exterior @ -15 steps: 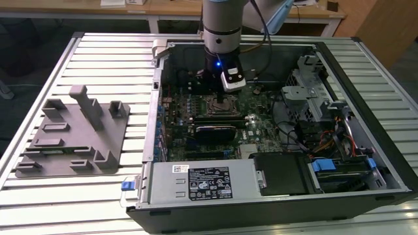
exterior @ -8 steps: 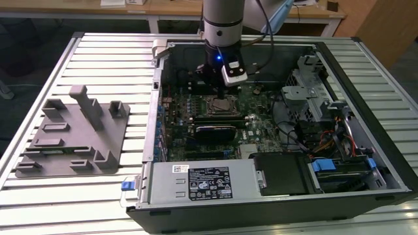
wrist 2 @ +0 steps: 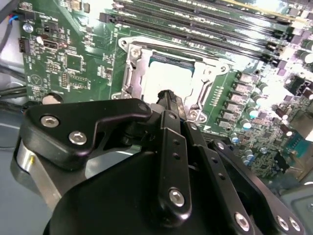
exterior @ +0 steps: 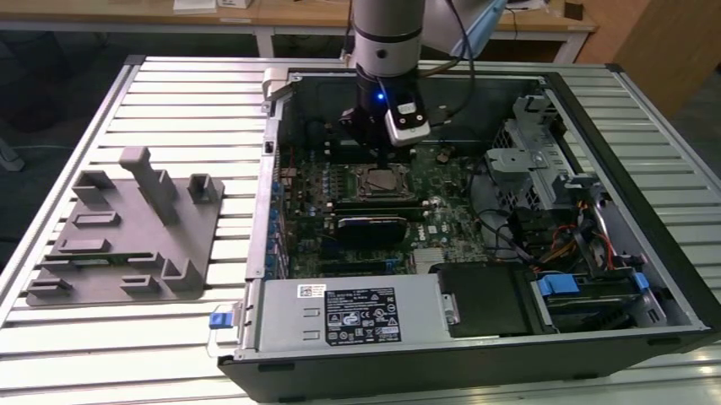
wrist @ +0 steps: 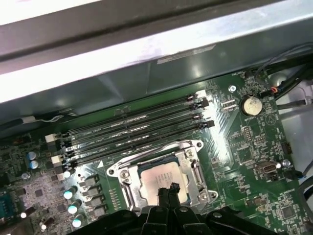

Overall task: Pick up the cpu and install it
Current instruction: 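Install the first cpu locking lever, then install the second cpu locking lever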

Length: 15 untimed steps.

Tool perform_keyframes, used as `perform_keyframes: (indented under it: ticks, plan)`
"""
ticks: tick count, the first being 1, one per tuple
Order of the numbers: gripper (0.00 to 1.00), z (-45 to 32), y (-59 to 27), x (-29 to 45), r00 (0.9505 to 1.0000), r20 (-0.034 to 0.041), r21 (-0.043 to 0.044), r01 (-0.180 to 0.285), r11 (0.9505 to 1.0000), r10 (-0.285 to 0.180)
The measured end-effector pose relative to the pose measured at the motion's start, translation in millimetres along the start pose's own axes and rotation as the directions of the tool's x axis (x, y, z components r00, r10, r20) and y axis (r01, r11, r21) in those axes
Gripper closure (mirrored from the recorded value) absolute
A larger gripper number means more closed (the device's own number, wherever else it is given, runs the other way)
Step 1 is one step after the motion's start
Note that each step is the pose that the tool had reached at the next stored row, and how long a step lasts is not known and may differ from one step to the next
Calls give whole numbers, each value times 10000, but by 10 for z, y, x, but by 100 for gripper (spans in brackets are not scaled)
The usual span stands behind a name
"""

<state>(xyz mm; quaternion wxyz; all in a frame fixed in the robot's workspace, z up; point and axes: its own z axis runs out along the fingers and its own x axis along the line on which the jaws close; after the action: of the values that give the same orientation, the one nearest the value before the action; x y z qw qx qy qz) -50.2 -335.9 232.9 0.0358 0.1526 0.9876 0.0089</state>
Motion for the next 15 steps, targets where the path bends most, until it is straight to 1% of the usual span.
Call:
perform_keyframes:
  ticks: [8, 15]
  plan:
    - [89, -5, -1, -12, 10000, -1, 2, 0, 10000, 0]
    - [89, -4, -33, -22, 10000, 0, 0, 0, 10000, 0]
